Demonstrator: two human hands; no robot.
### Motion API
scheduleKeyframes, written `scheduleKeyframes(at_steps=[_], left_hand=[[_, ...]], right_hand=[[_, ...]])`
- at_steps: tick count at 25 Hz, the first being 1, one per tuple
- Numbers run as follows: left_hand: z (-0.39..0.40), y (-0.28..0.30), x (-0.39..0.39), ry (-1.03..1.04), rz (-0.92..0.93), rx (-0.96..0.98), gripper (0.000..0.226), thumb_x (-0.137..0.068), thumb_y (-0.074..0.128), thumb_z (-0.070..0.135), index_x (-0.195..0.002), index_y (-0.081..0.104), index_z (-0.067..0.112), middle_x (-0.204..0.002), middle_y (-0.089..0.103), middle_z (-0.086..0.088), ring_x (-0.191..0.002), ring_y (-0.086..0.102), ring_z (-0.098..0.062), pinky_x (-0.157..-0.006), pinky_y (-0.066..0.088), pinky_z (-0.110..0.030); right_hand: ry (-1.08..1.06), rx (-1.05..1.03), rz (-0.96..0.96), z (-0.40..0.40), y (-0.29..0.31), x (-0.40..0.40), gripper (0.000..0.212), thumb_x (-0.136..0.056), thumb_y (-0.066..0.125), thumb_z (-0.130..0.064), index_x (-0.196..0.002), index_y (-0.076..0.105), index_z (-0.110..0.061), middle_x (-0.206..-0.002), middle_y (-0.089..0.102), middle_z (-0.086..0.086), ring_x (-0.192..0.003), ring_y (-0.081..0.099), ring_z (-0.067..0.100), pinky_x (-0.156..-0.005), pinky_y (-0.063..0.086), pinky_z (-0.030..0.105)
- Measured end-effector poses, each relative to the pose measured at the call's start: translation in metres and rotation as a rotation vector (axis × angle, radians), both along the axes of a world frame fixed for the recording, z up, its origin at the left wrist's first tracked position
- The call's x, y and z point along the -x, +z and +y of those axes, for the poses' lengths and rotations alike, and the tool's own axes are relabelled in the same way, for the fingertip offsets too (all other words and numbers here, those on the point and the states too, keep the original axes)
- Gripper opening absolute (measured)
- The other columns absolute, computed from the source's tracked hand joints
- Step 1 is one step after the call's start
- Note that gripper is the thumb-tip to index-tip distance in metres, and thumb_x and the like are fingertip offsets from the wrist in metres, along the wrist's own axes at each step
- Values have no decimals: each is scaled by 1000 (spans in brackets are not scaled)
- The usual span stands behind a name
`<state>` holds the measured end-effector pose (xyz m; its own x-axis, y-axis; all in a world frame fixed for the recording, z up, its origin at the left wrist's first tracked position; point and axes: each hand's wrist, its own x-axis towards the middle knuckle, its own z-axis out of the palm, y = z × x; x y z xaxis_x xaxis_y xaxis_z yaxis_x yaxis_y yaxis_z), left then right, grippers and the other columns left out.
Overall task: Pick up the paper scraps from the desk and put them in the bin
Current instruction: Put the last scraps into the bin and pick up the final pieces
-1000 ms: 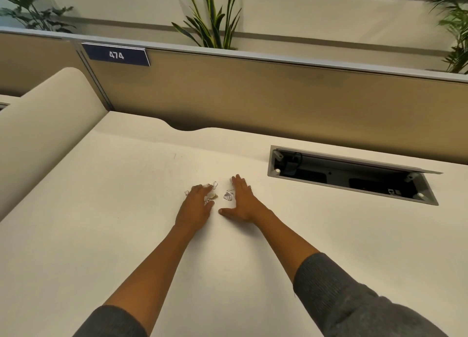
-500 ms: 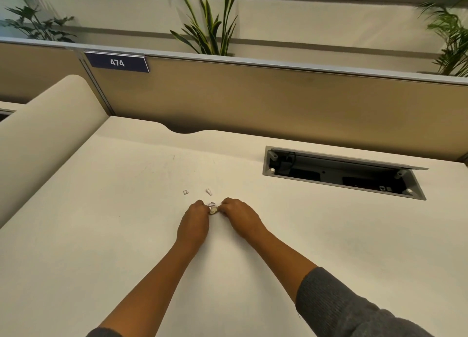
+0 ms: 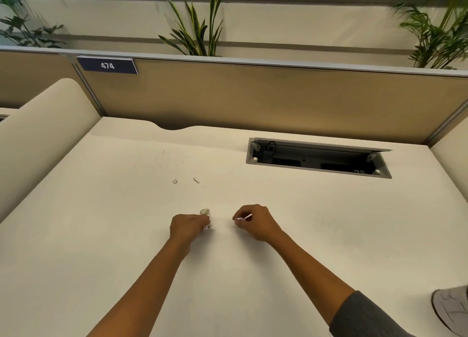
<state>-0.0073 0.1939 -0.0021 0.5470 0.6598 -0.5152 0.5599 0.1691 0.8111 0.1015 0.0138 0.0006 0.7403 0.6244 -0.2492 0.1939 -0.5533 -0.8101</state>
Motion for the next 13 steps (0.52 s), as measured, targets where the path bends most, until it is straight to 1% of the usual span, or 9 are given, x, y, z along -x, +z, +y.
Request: scheduleKeyframes(at_steps=[2, 3, 4, 6, 8, 10, 11, 13], left_hand=[[-22, 11, 0, 29, -71, 162, 7, -64, 75, -1, -70, 72, -3, -71, 67, -10, -65, 64, -19, -71, 55, -25], [-35, 17, -1, 19, -111, 230, 11, -66, 74, -4, -76, 72, -5, -74, 69, -10, -65, 68, -17, -68, 57, -20], [-50, 23, -3, -11, -141, 284, 15, -68, 73, -4, -82, 71, -8, -76, 70, -11, -66, 70, -16, -63, 57, -17], [-78, 32, -7, -95, -161, 353, 22, -71, 73, -3, -90, 70, -13, -79, 69, -15, -70, 72, -17, -63, 56, -15], [-111, 38, -15, -163, -156, 393, 25, -72, 73, -2, -92, 69, -17, -82, 69, -17, -73, 72, -18, -64, 57, -15], [-143, 43, -24, -218, -155, 423, 24, -73, 73, -3, -91, 69, -17, -83, 71, -18, -72, 73, -18, -62, 56, -15], [-160, 45, -27, -249, -156, 437, 23, -73, 73, -3, -90, 69, -17, -82, 71, -18, -73, 73, -19, -62, 55, -14], [-194, 48, -30, -310, -147, 456, 24, -71, 73, -3, -89, 68, -18, -79, 70, -16, -76, 73, -21, -63, 55, -14]], right_hand=[[-99, -81, 84, -31, 12, 10, 7, -87, 69, -16, -90, 75, -16, -85, 73, -6, -75, 69, 9, -58, 44, 7], [-143, -119, 106, -47, 17, 15, 6, -88, 70, -17, -91, 75, -18, -85, 74, -6, -75, 71, 7, -61, 46, 8], [-181, -153, 119, -64, 23, 19, 6, -88, 70, -17, -91, 75, -19, -85, 74, -6, -75, 71, 6, -64, 47, 8], [-246, -201, 139, -96, 33, 26, 6, -88, 70, -20, -91, 75, -21, -85, 75, -6, -76, 72, 5, -67, 49, 8], [-323, -238, 148, -130, 43, 33, 5, -88, 71, -23, -91, 75, -23, -86, 75, -6, -78, 73, 6, -68, 49, 8], [-396, -269, 151, -163, 51, 37, 5, -88, 71, -23, -91, 75, -25, -84, 75, -5, -79, 73, 8, -69, 50, 9], [-426, -286, 153, -179, 54, 38, 5, -88, 71, -22, -91, 75, -24, -84, 75, -4, -80, 73, 9, -72, 51, 11], [-488, -330, 167, -210, 58, 40, 7, -88, 71, -21, -92, 76, -23, -87, 75, -4, -82, 72, 11, -82, 56, 20]])
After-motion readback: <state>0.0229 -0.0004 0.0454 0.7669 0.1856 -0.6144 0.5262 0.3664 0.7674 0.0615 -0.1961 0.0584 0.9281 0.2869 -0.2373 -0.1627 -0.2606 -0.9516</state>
